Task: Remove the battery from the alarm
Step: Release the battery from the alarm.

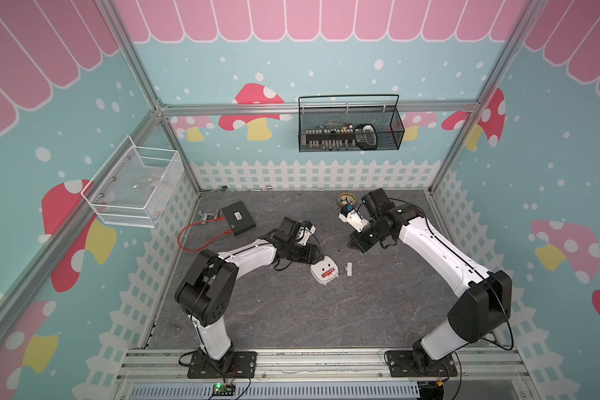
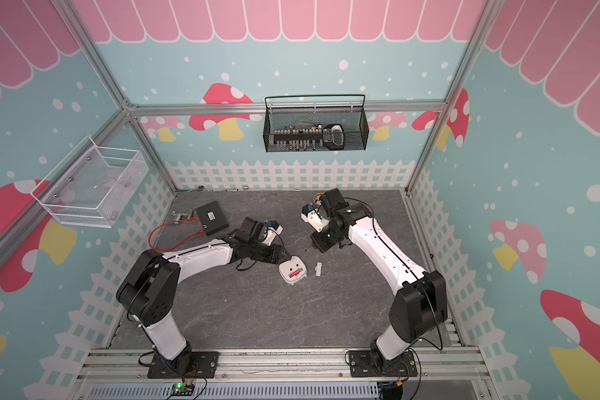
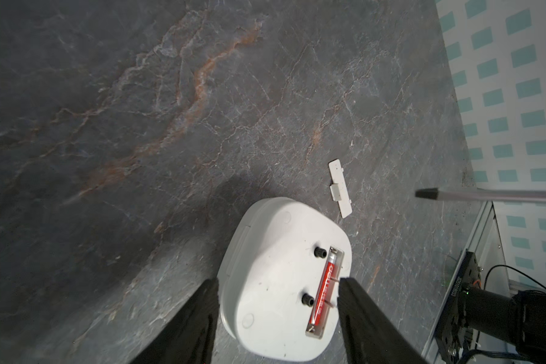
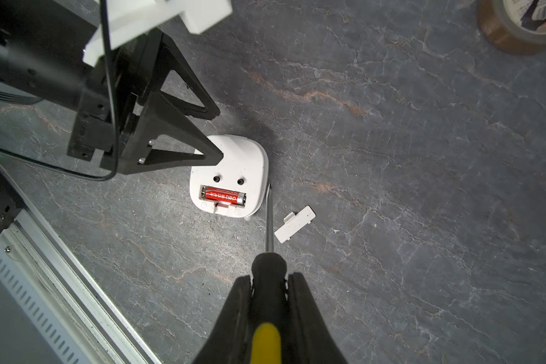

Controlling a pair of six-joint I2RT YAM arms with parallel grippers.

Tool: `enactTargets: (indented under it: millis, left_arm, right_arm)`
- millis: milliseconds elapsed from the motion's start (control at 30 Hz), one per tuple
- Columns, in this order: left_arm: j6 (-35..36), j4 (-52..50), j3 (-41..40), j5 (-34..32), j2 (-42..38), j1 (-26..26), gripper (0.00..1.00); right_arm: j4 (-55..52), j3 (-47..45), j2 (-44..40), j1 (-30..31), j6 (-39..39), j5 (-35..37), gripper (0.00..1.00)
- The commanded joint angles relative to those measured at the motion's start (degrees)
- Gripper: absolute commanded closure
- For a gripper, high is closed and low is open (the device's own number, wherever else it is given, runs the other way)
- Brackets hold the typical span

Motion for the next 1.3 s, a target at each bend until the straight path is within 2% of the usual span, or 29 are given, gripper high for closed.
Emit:
enactTargets:
  millis: [0, 433, 667, 833, 1267]
  left_arm:
    - [1.4, -2.2, -1.2, -2.2, -0.3, -0.6, 0.35]
    - [1.8, -3.3, -2.7, -4.3, 0.8, -1.4, 0.35]
    - [2.0, -3.6, -2.8, -4.5, 2.1, -2.0, 0.39]
    - [2.0, -3.8, -2.7, -5.1, 3.1, -2.1, 0.43]
    - [2.5, -4.9, -2.2, -6.0, 4.6, -2.3, 0.44]
  right_arm:
    - [-0.3, 0.9, 1.5, 0.3, -1.9, -1.6, 1.0]
    - [2.0, -5.9, 0.3, 0.3, -3.1, -6.6, 1.0]
    - [1.3, -5.3, 1.0, 0.3, -3.3, -8.0, 1.0]
    - [0.8, -5.8, 0.7, 0.5, -2.6, -7.6, 1.0]
    - [-0.6, -7.2, -0.3, 0.9, -1.4, -4.8, 1.0]
